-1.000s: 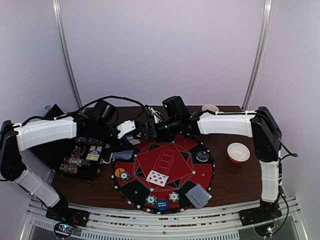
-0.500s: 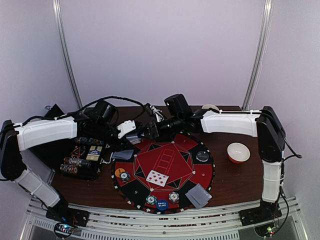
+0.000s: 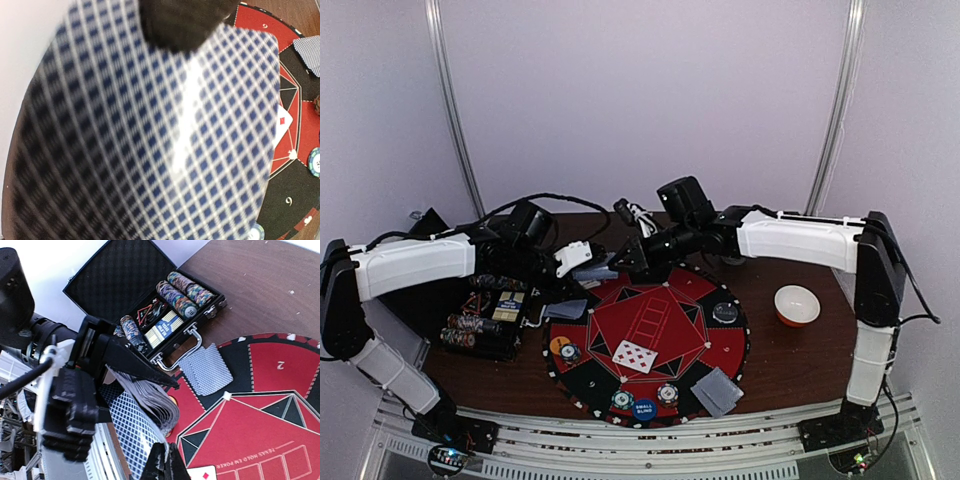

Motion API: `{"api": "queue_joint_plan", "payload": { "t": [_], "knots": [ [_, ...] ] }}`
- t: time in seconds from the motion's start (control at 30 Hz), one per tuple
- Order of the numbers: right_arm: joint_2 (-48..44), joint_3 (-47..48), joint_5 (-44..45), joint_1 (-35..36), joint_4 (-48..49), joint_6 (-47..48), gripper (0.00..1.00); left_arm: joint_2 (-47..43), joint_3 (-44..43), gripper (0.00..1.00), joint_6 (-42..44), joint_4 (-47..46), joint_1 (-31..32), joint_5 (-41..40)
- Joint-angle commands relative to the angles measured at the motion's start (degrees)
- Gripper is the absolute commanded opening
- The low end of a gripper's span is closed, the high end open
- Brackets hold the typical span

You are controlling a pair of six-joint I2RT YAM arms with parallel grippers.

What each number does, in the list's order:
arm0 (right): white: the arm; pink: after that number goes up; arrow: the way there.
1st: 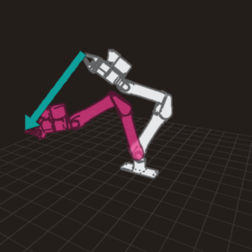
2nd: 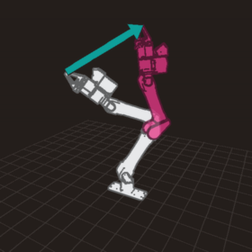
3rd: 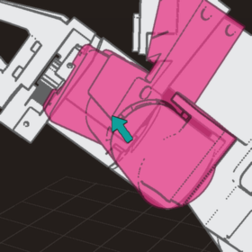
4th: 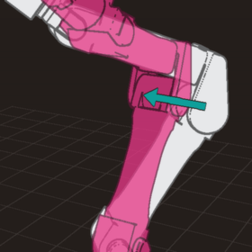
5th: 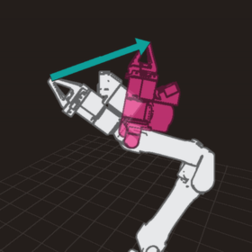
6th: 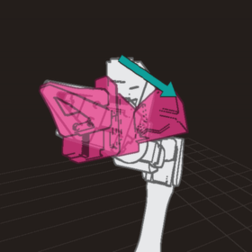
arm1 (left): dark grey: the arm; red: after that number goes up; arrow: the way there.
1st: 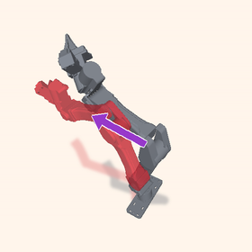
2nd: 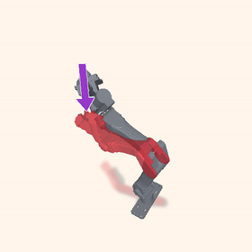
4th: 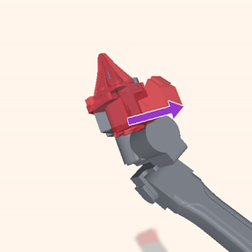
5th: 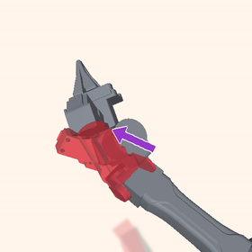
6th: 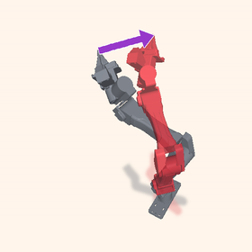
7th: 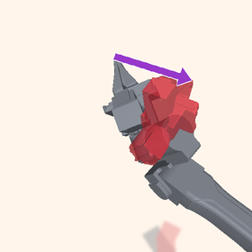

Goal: Distribute texas hold em gaming equipment
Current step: Flop the poker card in the community card area.

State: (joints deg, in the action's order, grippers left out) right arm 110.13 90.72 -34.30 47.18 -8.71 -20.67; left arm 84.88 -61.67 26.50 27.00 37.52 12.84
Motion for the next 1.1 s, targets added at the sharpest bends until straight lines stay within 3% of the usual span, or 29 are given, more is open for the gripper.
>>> {"api": "queue_joint_plan", "payload": {
  "t": [0.0, 0.1, 0.17, 0.37, 0.5, 0.67, 0.93, 1.07],
  "knots": [
    [-5.6, -1.0, 6.0, -1.4, -5.9, 6.5, 0.00, 0.2, -1.9, 0.33, -0.8, -2.4, 0.2, -1.8],
    [-9.0, -3.1, 11.1, -2.4, -7.9, 14.2, 0.00, 0.3, -2.2, 0.33, -2.2, -3.3, 0.2, -5.3],
    [-12.0, -6.1, 19.3, -2.4, -7.9, 21.7, 0.00, 0.4, -2.5, 0.33, -3.2, -3.5, 0.2, -7.7],
    [-18.6, -21.3, 31.8, -1.4, 6.7, 46.8, 0.00, 1.0, -3.4, 0.33, -6.1, -3.9, -0.2, -13.6],
    [-17.4, -30.7, 31.7, 1.5, 20.4, 65.8, 0.00, 1.3, -4.0, 0.32, -7.1, -4.0, -0.8, -15.0],
    [-9.1, -31.5, 31.1, 3.5, 31.8, 81.5, 0.00, 1.4, -3.7, 0.32, -7.0, -3.9, -0.8, -14.2],
    [-2.1, -38.3, 30.2, 6.9, 38.1, 98.5, 0.00, 1.5, -3.5, 0.32, -6.5, -3.9, -0.9, -13.6],
    [-3.5, -40.7, 25.0, 6.8, 31.0, 100.9, 0.00, 1.6, -3.6, 0.32, -6.4, -3.9, -0.9, -13.1]
  ]
}}
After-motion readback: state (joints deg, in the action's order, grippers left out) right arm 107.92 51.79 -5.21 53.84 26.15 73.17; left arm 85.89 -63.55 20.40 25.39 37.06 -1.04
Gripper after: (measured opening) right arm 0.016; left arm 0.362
